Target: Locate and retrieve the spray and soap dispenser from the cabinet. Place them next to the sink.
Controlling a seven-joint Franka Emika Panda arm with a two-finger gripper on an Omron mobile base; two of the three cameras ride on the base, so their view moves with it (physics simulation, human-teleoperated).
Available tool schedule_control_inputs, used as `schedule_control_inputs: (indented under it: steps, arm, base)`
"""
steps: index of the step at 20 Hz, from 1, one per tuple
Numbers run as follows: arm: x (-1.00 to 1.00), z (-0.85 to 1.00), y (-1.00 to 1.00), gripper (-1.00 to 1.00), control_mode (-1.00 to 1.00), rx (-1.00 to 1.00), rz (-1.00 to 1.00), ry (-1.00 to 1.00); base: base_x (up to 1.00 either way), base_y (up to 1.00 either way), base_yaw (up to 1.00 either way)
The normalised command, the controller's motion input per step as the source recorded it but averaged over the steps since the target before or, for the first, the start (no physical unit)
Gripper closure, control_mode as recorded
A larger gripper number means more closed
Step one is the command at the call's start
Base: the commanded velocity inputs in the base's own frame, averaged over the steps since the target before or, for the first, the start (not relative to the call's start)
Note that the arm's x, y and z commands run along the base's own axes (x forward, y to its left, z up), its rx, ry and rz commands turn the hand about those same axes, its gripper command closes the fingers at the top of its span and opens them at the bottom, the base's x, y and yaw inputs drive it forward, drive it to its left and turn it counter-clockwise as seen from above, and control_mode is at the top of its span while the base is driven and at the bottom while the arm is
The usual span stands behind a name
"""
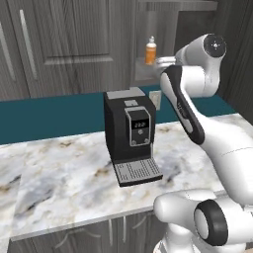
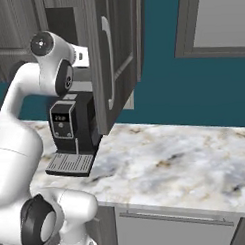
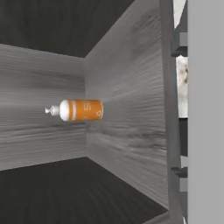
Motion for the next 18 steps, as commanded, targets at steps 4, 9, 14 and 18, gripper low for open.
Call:
schedule_control_inputs:
  steps: [4, 9, 14, 18]
  arm:
    - [0.72, -0.03, 0.0, -1.0, -1.0, 0.0, 0.03, 0.0]
    - [0.69, -0.01, 0.0, -1.0, -1.0, 0.0, 0.01, 0.0]
    - [0.6, 0.0, -0.01, -1.0, -1.0, 0.0, 0.0, 0.01]
    - [0.47, 0.0, -0.09, -1.0, -1.0, -0.02, 0.0, 0.03]
  base:
    - [0.0, 0.0, 0.0]
    - [0.0, 0.0, 0.0]
    - [0.0, 0.0, 0.0]
    - [0.0, 0.0, 0.0]
